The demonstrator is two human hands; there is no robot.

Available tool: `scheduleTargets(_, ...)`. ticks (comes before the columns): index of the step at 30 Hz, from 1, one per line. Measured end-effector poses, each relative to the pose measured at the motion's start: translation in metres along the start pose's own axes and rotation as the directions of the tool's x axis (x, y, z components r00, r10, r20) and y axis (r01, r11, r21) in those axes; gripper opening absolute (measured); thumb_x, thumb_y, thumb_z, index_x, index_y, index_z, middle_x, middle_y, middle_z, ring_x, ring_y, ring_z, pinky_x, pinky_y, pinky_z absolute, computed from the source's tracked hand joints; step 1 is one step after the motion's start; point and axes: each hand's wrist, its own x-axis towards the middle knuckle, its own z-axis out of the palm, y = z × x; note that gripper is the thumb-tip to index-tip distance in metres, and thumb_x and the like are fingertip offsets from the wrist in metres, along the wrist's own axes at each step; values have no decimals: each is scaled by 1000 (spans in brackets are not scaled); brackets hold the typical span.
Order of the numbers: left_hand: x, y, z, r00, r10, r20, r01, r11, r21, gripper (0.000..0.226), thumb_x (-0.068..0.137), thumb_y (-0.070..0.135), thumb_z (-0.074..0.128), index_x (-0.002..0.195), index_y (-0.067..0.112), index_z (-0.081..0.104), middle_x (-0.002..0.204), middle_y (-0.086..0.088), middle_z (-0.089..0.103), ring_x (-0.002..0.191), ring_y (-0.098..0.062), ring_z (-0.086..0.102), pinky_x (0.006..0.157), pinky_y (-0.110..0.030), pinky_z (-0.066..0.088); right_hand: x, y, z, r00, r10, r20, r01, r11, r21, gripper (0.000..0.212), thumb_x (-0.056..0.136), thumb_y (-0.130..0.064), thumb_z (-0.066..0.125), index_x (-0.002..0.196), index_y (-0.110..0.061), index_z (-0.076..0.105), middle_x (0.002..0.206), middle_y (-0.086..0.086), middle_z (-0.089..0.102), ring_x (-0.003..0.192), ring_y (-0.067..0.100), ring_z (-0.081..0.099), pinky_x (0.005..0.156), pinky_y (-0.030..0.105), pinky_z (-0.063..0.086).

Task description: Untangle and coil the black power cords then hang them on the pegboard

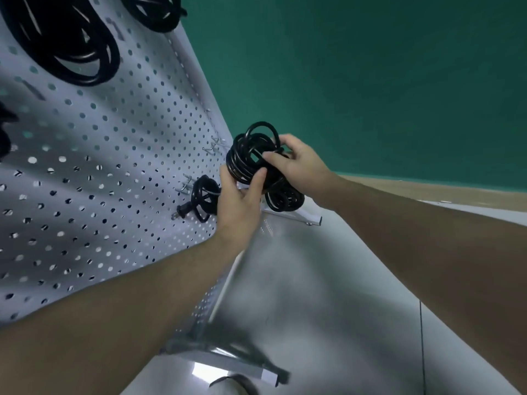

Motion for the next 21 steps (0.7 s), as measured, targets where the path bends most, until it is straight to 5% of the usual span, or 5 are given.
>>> scheduleTargets(4, 7, 0, 5, 1000, 14, -24, -15, 999, -31, 28, 103, 24, 59, 127, 27, 45, 112, 16, 69, 102, -16, 73, 92, -45, 60, 7, 0, 1, 999, -39, -25, 40, 999, 3, 10, 100, -17, 62, 108, -23, 62, 93, -3, 72, 87, 11, 72, 83, 29, 58)
scheduleTargets(8, 10, 5, 8, 998, 55, -33, -56, 998, -34, 33, 105, 18, 55, 135, 19, 42, 118, 11, 65, 108, -9, 70, 90, -28, 59, 12, 1, 4, 995, -83, -63, 84, 996, 20, 14, 100, -15, 61, 112, -21, 62, 96, -1, 73, 90, 11, 71, 86, 28, 58)
scheduleTargets(13, 21, -3, 7, 996, 30, -82, -34, 998, -50, 32, 105, 26, 56, 134, 28, 41, 122, 7, 67, 109, -22, 71, 93, -48, 59, 20, -4, 11, 994, -87, -64, 85, 996, -40, 17, 101, -19, 60, 118, -20, 61, 104, -2, 72, 98, 12, 70, 93, 31, 56)
scheduleTargets(18, 29, -18, 7, 975, 28, -221, -17, 998, 53, 37, 106, 18, 53, 138, 5, 39, 111, 12, 60, 90, 24, 58, 80, -5, 48, 33, 1, 22, 999, 32, 10, -30, 982, -184, 26, 102, -32, 57, 127, -24, 59, 113, -2, 70, 105, 17, 67, 100, 40, 53)
scheduleTargets(21, 36, -32, 5, 961, 23, -274, 11, 992, 122, 39, 106, 18, 53, 140, 2, 41, 125, -3, 62, 93, 13, 60, 85, -4, 45, 35, 3, 20, 987, 124, 99, -99, 969, -228, 31, 106, -29, 51, 136, -22, 56, 117, -1, 67, 100, 11, 63, 83, 22, 52)
